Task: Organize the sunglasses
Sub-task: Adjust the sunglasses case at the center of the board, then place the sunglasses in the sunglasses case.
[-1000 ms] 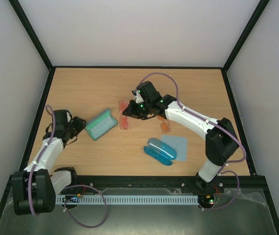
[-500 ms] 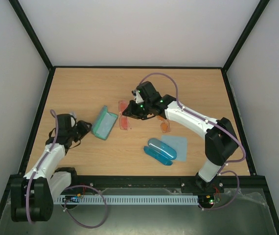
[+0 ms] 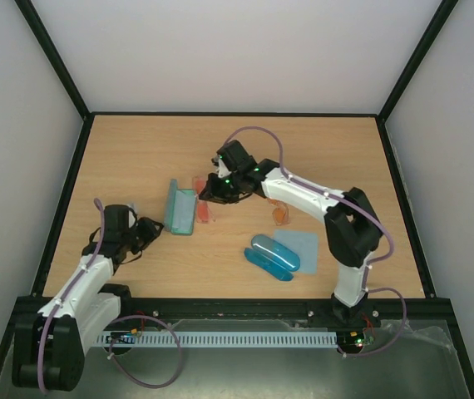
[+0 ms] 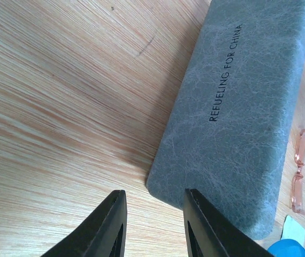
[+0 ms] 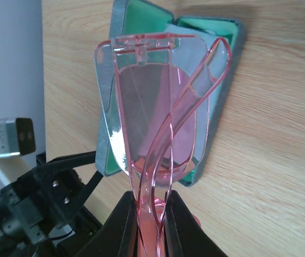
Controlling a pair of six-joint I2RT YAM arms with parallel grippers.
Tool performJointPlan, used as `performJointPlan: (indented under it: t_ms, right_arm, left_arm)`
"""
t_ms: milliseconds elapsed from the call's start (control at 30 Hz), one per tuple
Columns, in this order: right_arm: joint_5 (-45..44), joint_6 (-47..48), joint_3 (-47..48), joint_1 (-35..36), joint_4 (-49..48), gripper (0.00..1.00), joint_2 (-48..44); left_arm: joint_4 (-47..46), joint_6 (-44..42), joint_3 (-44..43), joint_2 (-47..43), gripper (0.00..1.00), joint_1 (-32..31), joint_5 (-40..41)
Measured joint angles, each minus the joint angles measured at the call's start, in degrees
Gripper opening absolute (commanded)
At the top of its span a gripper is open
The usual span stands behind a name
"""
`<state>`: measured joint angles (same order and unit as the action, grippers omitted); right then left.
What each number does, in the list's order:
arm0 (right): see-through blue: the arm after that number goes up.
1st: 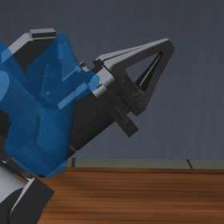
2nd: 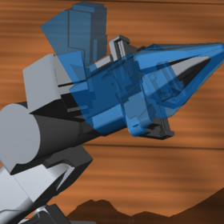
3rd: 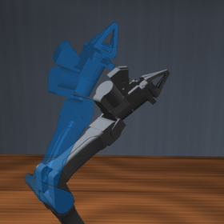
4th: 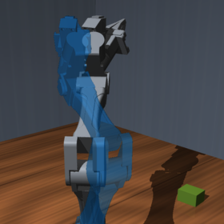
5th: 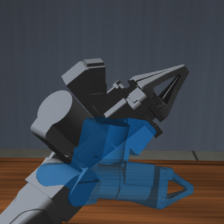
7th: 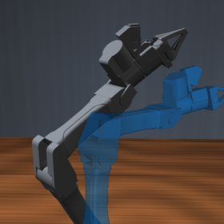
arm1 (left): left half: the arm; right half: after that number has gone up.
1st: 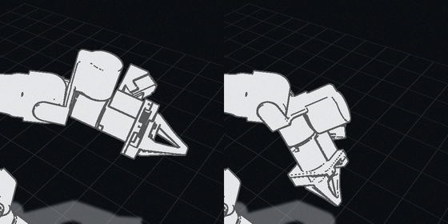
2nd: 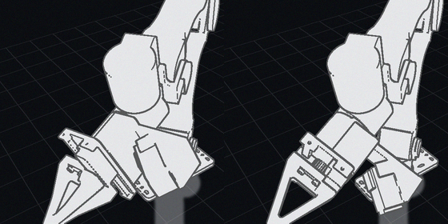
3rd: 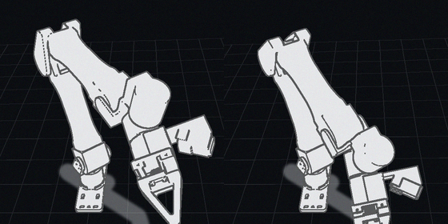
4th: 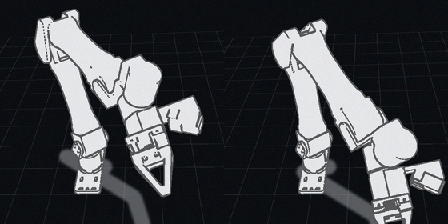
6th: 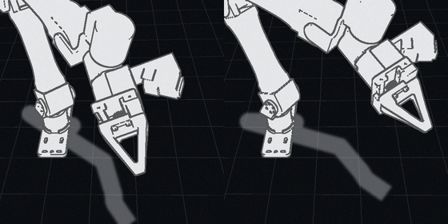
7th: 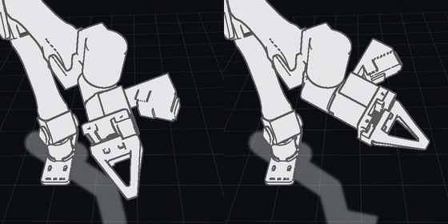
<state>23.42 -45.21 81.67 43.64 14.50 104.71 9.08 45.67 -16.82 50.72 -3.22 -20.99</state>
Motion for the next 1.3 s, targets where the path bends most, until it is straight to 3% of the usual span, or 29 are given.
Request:
performJointPlan:
  t_ms: [333,900,1300]
  right_arm:
    - [-3.6,-2.1,11.3,4.5,2.4,0.01,12.8]
    - [-15.0,-11.5,19.2,7.7,5.8,0.01,21.6]
    - [-18.1,-14.4,26.5,8.7,8.8,0.01,27.7]
  left_arm:
    - [3.8,0.3,-0.6,-4.2,0.34,0.4,1.0]
    - [4.5,0.4,-3.9,-4.8,0.34,3.6,-1.9]
    - [3.7,0.3,-3.6,-6.2,0.34,4.9,-4.6]
